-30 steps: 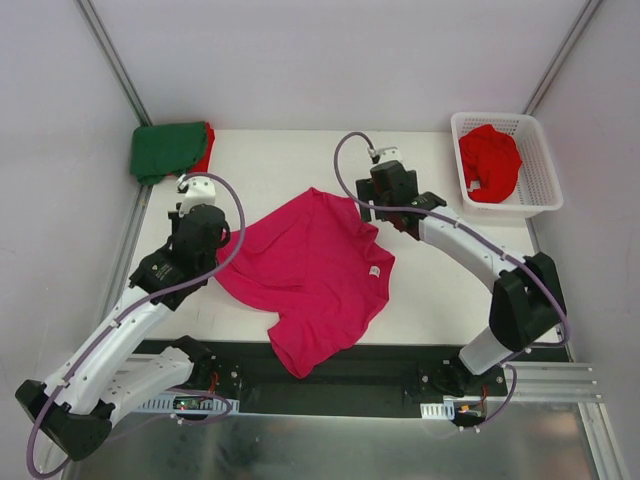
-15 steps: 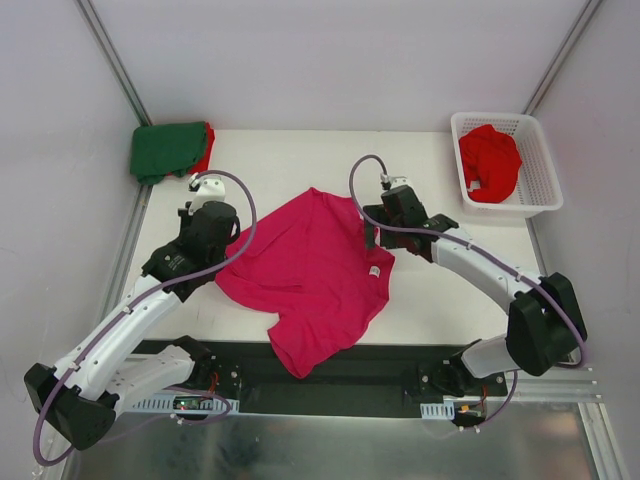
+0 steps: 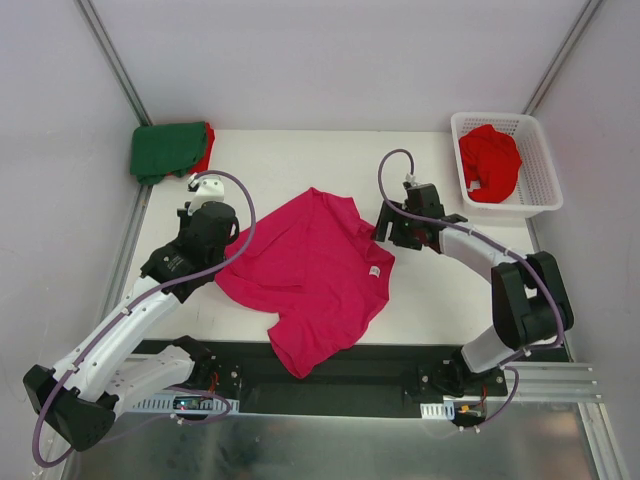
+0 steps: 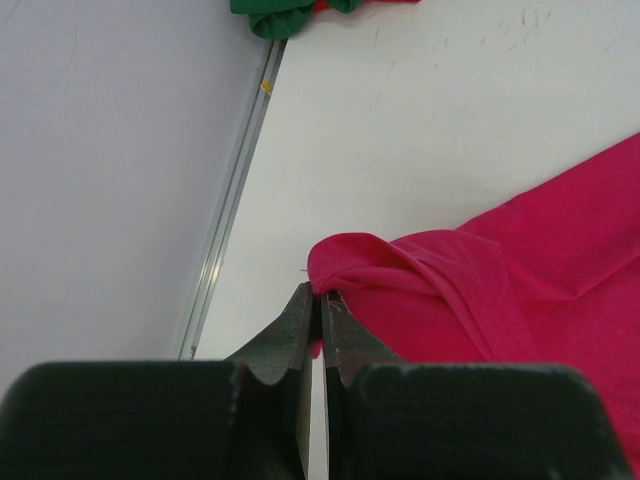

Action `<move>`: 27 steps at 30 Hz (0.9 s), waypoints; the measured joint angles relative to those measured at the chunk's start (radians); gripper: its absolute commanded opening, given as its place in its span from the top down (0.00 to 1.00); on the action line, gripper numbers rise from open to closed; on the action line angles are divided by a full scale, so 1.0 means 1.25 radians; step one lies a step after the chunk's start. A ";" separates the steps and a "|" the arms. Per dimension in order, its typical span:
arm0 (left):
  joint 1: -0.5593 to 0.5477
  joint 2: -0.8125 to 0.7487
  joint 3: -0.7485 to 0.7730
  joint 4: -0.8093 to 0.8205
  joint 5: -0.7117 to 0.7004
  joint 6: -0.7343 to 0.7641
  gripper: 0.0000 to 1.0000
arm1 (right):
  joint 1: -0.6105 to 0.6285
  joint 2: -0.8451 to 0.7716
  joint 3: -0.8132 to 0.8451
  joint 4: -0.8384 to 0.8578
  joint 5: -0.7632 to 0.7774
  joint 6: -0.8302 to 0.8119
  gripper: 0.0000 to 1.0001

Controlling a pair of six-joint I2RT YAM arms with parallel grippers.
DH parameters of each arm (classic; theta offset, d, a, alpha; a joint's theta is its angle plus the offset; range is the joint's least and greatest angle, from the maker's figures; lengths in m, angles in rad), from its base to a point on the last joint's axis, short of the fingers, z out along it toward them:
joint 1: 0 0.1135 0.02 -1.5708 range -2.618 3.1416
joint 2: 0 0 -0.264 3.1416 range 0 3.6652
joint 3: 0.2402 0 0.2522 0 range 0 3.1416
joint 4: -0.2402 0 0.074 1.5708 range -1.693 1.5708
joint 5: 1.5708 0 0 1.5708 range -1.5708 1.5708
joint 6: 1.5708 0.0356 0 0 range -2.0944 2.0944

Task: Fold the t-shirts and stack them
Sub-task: Flatten out the tshirt

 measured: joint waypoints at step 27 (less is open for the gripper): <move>0.000 -0.017 0.000 -0.005 0.002 0.014 1.00 | -0.021 0.209 0.089 0.091 -0.125 0.035 0.46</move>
